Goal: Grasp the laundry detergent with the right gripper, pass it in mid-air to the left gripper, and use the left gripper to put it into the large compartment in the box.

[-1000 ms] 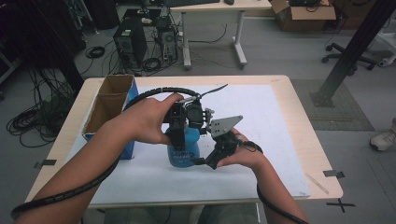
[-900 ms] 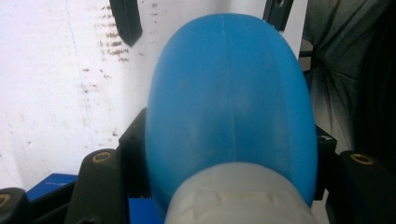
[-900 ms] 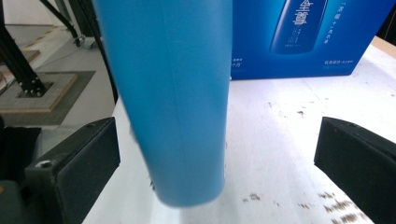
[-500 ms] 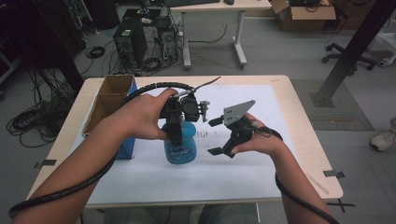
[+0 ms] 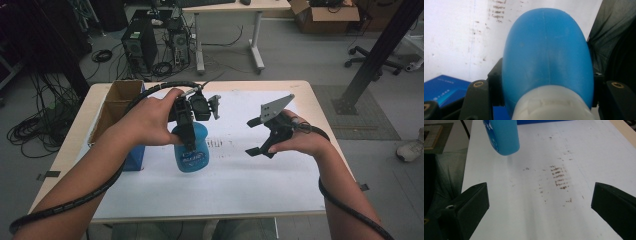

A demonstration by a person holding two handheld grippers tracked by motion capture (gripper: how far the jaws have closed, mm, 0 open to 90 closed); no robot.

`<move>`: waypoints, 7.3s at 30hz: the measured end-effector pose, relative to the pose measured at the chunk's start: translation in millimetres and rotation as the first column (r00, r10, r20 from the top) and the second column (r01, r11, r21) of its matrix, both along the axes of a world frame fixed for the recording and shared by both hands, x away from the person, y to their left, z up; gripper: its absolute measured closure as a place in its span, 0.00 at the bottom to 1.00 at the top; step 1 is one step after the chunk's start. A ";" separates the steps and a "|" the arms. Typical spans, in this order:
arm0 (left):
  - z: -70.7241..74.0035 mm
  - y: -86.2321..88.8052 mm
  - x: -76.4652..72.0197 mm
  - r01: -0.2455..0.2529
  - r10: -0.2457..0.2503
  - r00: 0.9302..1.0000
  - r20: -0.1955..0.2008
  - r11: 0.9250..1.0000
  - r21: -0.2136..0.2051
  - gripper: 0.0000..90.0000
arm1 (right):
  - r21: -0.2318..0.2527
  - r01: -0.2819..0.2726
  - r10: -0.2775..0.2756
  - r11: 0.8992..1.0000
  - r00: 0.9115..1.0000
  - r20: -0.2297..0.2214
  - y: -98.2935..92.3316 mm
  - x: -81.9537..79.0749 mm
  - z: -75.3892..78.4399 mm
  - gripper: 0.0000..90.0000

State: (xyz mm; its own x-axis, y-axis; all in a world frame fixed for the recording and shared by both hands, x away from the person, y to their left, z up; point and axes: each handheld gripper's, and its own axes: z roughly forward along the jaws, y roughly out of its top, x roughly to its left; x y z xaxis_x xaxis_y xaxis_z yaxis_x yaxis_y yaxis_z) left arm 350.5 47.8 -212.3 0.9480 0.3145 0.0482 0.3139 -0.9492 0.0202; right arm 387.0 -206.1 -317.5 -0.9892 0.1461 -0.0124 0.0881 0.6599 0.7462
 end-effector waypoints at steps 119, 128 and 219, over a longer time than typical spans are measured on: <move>49.1 215.5 76.4 -0.941 0.943 0.334 -0.006 0.333 -0.056 0.43 | -0.374 -0.035 -0.012 0.927 0.992 -0.124 -13.1 41.7 21.4 0.03; 25.1 213.6 77.4 -0.939 0.940 0.340 0.002 0.340 -0.044 0.43 | -0.364 -0.038 -0.006 0.931 0.993 -0.121 -12.8 39.8 20.3 0.03; -75.2 219.1 79.3 -0.941 0.941 0.337 -0.023 0.337 -0.007 0.38 | -0.358 -0.033 -0.018 0.933 0.990 -0.138 -19.4 36.0 11.1 0.03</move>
State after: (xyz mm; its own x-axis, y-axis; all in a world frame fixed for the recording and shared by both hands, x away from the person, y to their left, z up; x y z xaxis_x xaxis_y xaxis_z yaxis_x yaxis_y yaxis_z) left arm 429.8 266.9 -287.5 0.0237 0.9994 0.0244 0.9995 -0.0242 0.0192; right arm 423.0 -225.5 -306.4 -0.9861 0.1496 0.0724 0.1662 0.8821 0.4407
